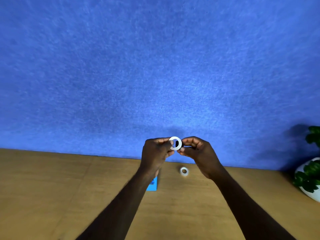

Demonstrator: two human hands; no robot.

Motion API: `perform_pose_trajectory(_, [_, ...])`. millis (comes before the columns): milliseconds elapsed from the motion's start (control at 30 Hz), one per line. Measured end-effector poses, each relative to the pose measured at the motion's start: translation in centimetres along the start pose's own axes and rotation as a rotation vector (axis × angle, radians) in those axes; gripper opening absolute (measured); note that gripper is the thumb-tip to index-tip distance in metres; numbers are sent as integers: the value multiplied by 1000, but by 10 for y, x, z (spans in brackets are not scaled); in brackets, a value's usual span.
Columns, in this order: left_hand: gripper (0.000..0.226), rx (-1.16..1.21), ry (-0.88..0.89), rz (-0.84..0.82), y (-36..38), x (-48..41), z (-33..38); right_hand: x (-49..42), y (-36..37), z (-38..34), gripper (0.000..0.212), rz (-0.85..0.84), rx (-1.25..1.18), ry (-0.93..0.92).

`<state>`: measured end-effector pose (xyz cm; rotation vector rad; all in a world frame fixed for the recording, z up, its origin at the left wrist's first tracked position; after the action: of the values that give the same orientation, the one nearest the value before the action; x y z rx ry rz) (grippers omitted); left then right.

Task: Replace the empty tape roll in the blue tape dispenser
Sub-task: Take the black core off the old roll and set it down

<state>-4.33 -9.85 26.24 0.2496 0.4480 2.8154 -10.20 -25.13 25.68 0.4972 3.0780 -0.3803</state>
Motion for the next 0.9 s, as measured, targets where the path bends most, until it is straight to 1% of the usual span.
perform_pose_trajectory(100, [22,-99,41,135,-11,-16,-22,1,-9,20,18,113,-12,35])
perform_pose_trajectory(167, [20,-242,96,192,-16,-30,-40,3,-16,36,18,169,-10,59])
perform_pose_trajectory(267, [16,-474,159,234,-19,-50,-71,7,-22,62,19,218,37,90])
perform_pose_trajectory(333, [17,-580,159,225,-18,-68,-101,10,-25,81,22,241,91,109])
perform_pose_trajectory(400, [15,-686,115,209,-17,-88,-132,12,-26,98,21,240,151,114])
perform_pose_trajectory(600, [21,-977,55,123,-18,-135,-204,18,-29,138,21,255,79,151])
perform_pose_trajectory(700, [21,-1012,-10,122,-18,-154,-230,21,-32,156,21,242,79,155])
perform_pose_trajectory(900, [24,-1066,-59,128,-18,-170,-259,30,-40,183,24,235,38,159])
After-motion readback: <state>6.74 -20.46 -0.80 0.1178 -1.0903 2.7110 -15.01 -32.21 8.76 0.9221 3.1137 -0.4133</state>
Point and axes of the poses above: each hand's wrist, its own x-axis away from the middle knuckle, its own y-axis out of the palm, z = x × y, the point moved 4 cm from there along -x, towards the middle knuckle, and after that the axes turned 11 degrees about x, right-handed, at the moved point
